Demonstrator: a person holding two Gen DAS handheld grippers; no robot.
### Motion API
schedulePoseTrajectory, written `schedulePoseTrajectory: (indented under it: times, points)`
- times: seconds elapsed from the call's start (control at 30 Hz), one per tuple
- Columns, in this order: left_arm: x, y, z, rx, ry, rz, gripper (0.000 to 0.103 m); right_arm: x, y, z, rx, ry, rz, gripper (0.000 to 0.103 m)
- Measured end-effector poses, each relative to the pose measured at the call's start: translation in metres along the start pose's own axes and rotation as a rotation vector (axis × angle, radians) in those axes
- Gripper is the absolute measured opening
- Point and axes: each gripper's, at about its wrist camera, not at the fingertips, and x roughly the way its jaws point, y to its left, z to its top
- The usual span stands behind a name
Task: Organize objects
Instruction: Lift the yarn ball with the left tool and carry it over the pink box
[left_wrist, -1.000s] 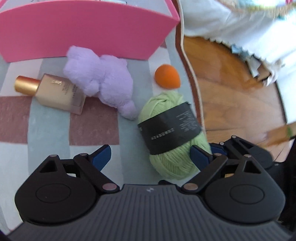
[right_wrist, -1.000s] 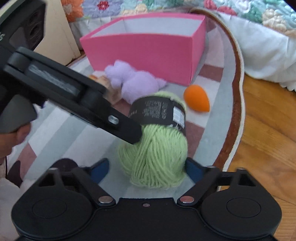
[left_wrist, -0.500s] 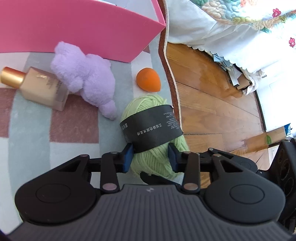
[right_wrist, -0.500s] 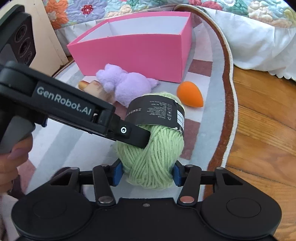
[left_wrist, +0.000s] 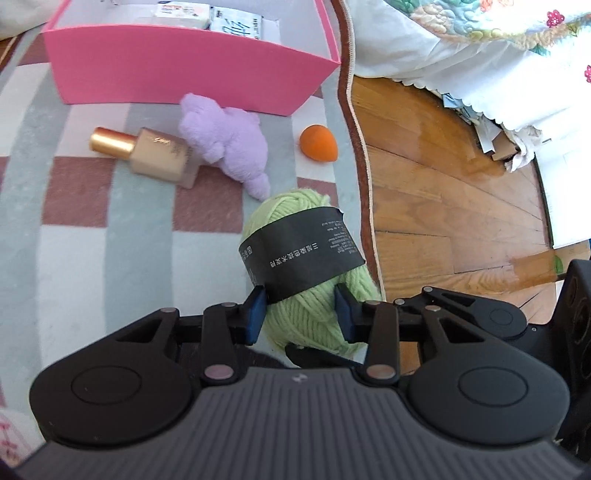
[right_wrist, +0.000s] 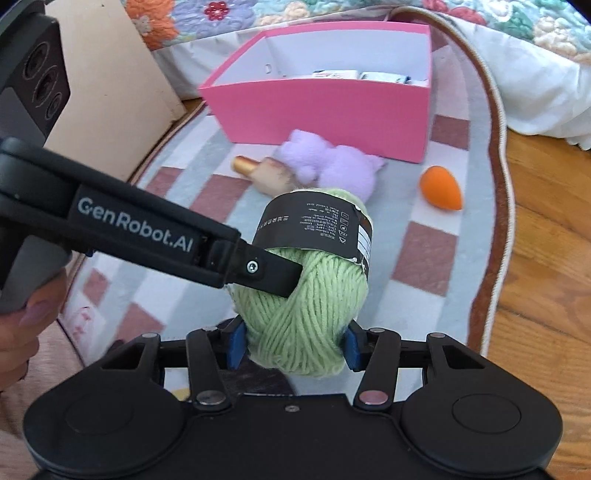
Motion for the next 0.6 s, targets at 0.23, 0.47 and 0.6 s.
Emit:
schedulePoseTrajectory:
  times: [0.23, 0.47, 0.6]
  points:
    - [-0.034, -0.006, -0.008, 0.006, -0.037, 0.024, 0.039, -0.021, 0.017, 0.004, -0.004, 0.003, 0.045, 0.056]
    - [-0.067, -0.014, -0.01, 0.019, -0.083, 0.034, 0.039, -0.04, 0.036, 0.014, -0.043, -0.004, 0.041, 0.056]
    - [-0.089, -0.016, -0.007, 0.009, -0.124, 0.018, 0.039, -0.056, 0.046, 0.028, -0.084, -0.012, 0.029, 0.056]
